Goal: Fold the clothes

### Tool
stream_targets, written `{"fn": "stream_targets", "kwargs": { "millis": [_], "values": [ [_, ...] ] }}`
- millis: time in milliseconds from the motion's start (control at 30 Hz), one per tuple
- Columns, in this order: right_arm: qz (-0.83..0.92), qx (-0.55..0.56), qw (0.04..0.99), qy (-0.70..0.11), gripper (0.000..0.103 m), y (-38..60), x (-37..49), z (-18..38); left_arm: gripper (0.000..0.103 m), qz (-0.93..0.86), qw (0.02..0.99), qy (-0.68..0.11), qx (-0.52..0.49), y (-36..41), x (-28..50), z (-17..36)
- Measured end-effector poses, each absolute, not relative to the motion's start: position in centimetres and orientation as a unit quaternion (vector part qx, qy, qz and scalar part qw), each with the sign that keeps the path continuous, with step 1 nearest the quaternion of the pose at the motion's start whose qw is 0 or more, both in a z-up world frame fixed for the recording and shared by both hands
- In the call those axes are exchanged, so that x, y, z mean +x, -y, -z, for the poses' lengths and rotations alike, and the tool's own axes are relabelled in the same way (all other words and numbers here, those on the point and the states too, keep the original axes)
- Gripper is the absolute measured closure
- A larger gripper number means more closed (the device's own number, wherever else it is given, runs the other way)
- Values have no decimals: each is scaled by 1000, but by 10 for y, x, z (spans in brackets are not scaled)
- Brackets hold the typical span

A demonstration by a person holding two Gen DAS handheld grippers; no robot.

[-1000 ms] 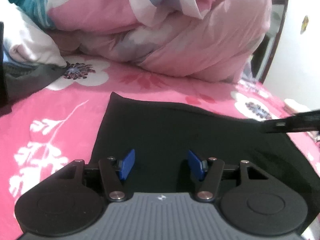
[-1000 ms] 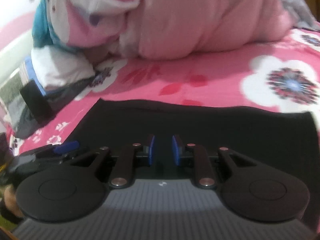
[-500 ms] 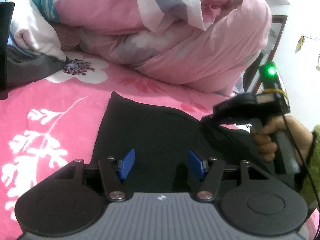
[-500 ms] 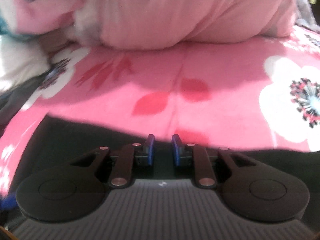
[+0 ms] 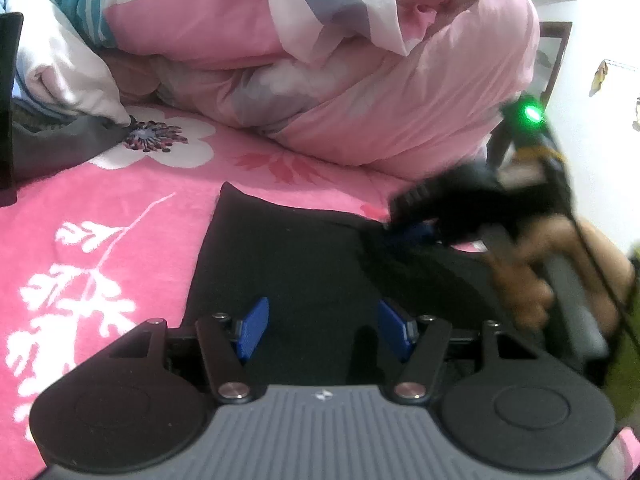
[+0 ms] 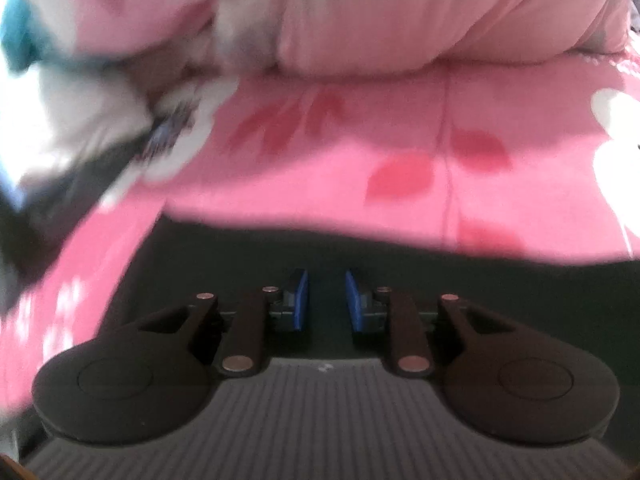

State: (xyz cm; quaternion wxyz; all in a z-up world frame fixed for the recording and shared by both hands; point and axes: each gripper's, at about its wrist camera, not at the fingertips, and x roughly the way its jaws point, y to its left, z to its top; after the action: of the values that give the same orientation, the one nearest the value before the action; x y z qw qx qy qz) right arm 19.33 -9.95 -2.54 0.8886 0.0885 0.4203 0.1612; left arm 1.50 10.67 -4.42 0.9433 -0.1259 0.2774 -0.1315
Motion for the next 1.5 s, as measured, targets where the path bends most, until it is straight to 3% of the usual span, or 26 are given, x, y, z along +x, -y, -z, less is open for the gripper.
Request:
{"fn": "stream_targets", "kwargs": {
  "millis": [233,567,1000,1133,1267,1367,1500],
  "values": [
    [-104,172,888,-413,82,160,176,2,41,128,944,-279,-124,-106,14,44],
    [-41,108,894,-432,82,239,148,30,38,120,947,-280,-99,-97,13,42],
    [-13,108,901,-421,80,311,105,3,36,118,949,-278,-95,-97,13,43],
    [15,70,899,-433,80,325,117,18,36,118,948,-276,-101,-98,13,44],
    [47,97,905,-412,83,360,149,32,36,115,950,-275,-96,-96,14,44],
    [93,68,910,-398,80,369,149,23,36,115,950,-275,-94,-96,14,44],
    [50,121,913,-387,80,379,103,3,35,117,949,-276,-98,-98,14,44]
  ]
}}
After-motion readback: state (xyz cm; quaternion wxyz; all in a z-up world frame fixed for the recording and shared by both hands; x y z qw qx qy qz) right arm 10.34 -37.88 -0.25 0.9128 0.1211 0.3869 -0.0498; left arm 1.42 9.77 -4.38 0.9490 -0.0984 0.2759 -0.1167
